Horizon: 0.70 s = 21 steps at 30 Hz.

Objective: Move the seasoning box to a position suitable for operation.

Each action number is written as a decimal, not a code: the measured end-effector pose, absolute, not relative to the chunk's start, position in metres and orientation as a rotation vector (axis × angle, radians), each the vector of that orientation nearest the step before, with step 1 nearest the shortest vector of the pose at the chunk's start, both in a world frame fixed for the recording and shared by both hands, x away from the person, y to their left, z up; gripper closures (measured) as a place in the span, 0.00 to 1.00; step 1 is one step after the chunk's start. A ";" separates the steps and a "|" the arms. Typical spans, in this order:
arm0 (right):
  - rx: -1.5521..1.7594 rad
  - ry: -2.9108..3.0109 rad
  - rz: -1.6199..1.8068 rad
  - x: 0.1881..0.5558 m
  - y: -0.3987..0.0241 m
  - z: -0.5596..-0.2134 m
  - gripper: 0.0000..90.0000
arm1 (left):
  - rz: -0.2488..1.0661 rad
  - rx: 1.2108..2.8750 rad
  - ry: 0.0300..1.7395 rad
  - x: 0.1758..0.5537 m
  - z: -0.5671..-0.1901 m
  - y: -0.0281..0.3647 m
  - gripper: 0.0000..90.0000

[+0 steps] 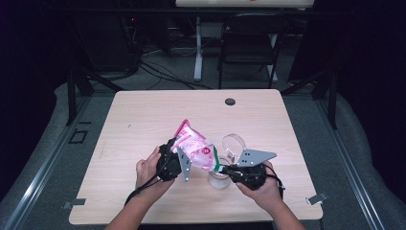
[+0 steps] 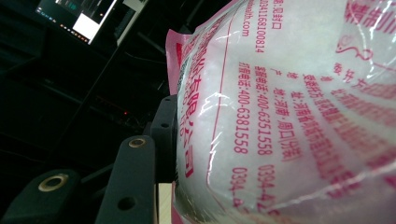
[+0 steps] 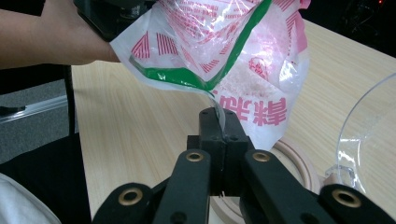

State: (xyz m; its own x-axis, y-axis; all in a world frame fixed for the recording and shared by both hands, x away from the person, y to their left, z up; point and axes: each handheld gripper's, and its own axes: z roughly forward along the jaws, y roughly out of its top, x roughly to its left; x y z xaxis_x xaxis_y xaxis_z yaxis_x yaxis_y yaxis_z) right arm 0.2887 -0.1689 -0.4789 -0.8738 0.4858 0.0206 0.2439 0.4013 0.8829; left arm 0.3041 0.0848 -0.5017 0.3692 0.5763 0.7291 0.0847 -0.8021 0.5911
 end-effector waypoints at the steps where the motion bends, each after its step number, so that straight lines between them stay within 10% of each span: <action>1: 0.648 2.421 1.463 0.289 -0.169 -0.480 1.00 | 1.432 2.175 0.571 0.304 -0.502 0.085 0.67; 21: 0.730 2.406 1.416 0.297 -0.174 -0.493 1.00 | 1.475 2.177 0.548 0.307 -0.500 0.074 0.67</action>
